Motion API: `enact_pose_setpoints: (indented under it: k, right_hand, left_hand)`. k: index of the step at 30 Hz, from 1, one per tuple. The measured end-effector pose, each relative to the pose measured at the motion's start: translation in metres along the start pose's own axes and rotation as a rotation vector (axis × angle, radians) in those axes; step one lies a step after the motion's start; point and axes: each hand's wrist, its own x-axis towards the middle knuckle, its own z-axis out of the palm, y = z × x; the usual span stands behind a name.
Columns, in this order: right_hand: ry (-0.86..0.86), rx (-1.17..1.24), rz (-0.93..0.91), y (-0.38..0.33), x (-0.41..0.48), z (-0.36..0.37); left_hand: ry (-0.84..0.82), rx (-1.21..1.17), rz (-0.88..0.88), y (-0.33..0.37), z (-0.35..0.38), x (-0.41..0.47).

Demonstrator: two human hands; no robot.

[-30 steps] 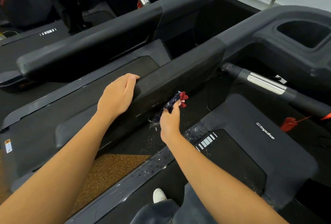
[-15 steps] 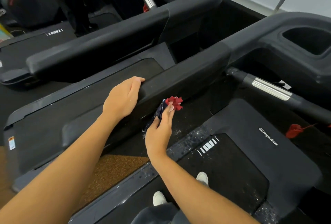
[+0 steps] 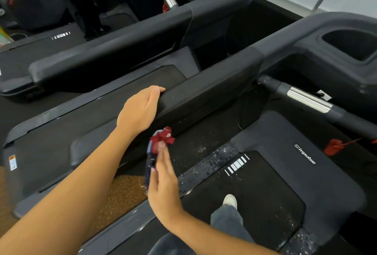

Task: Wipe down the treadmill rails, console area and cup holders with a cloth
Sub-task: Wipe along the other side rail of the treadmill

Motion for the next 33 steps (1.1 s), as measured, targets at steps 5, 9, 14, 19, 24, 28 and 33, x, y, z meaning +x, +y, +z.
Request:
enact_pose_setpoints:
  k: [5,9,14,19,24,28,33]
  right_hand:
    - [0.350,0.030,0.098,-0.001,0.045,-0.041]
    - [0.367,0.025,0.089,-0.009,0.077,-0.047]
    - [0.518,0.003,0.149,-0.010,0.107,-0.083]
    - [0.549,0.092,0.235,-0.017,0.108,-0.077]
    - [0.386,0.103,0.228,-0.022,0.066,-0.023]
    - [-0.019,0.037,0.233,-0.015,0.021,0.008]
    - [-0.163,0.027,0.231,-0.010,0.014,-0.029]
  left_hand:
    - [0.005,-0.008,-0.019,-0.002,0.001,0.001]
    - [0.003,0.002,-0.016,-0.004,0.001,0.000]
    - [0.005,-0.114,-0.074,-0.005,0.000,0.000]
    - [0.022,-0.119,-0.080,-0.003,0.001,0.002]
    - [0.034,-0.096,-0.057,-0.003,0.004,0.003]
    - [0.047,-0.246,-0.027,-0.007,0.005,0.002]
    - [0.168,-0.337,0.075,-0.005,-0.001,-0.007]
